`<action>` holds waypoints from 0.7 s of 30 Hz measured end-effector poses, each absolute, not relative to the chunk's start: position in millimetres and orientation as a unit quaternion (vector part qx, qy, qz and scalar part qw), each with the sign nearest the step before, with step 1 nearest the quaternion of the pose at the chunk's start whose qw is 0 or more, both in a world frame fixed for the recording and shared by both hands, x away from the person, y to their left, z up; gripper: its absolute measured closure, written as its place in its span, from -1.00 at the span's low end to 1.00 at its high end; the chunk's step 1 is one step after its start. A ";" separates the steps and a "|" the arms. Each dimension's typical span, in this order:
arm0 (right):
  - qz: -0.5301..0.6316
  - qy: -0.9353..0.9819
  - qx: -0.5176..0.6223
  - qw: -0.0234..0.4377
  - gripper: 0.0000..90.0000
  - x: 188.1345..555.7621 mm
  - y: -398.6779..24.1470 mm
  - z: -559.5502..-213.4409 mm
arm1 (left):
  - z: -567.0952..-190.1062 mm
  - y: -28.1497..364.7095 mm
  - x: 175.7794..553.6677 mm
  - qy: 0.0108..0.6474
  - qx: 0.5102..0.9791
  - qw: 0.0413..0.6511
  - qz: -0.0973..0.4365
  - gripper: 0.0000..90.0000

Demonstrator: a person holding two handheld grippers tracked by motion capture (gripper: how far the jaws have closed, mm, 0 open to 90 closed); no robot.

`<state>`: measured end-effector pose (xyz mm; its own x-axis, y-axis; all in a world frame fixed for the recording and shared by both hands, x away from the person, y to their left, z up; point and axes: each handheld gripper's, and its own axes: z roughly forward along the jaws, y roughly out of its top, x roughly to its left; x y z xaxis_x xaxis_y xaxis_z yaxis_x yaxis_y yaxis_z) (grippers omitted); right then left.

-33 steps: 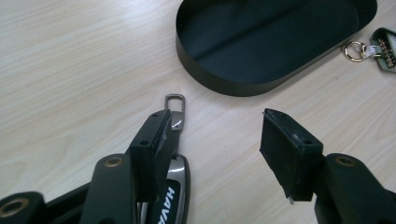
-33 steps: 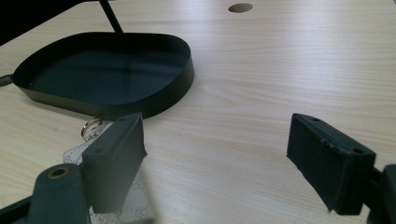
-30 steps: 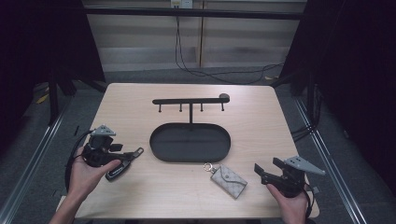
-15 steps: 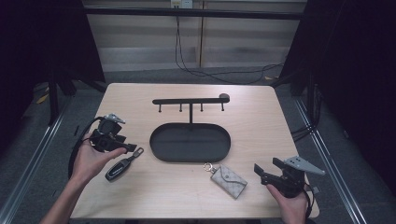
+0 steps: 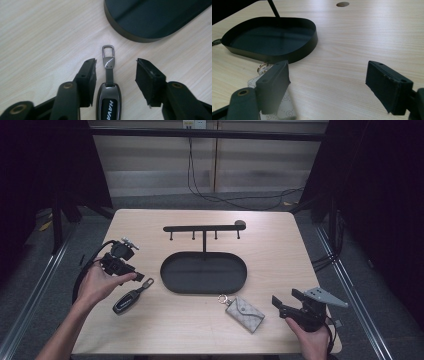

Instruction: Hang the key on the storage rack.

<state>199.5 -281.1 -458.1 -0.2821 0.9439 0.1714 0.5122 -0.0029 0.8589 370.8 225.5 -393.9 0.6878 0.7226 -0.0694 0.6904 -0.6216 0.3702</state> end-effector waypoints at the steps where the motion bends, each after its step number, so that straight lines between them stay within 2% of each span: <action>1: 0.448 0.664 0.549 0.241 -0.58 199.5 -281.1 -458.1 | -393.9 225.5 370.8 0.393 0.899 0.187 0.043 0.17; 6: 0.448 0.664 0.548 0.241 -0.58 199.3 -281.2 -458.3 | -409.5 217.3 379.9 0.381 0.912 0.149 0.032 0.26; 14: 0.445 0.668 0.548 0.236 -0.58 200.1 -280.4 -459.2 | -422.0 209.5 388.8 0.377 0.917 0.128 0.013 0.40; 21: 0.444 0.668 0.549 0.234 -0.58 200.5 -280.5 -459.4 | -436.5 203.2 396.9 0.379 0.920 0.097 0.000 0.40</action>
<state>200.5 -280.5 -459.4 -0.2885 0.9414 0.1745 0.5250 0.0031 0.8511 396.9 203.2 -436.5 0.7125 0.6978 -0.0737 0.6977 -0.6935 0.1795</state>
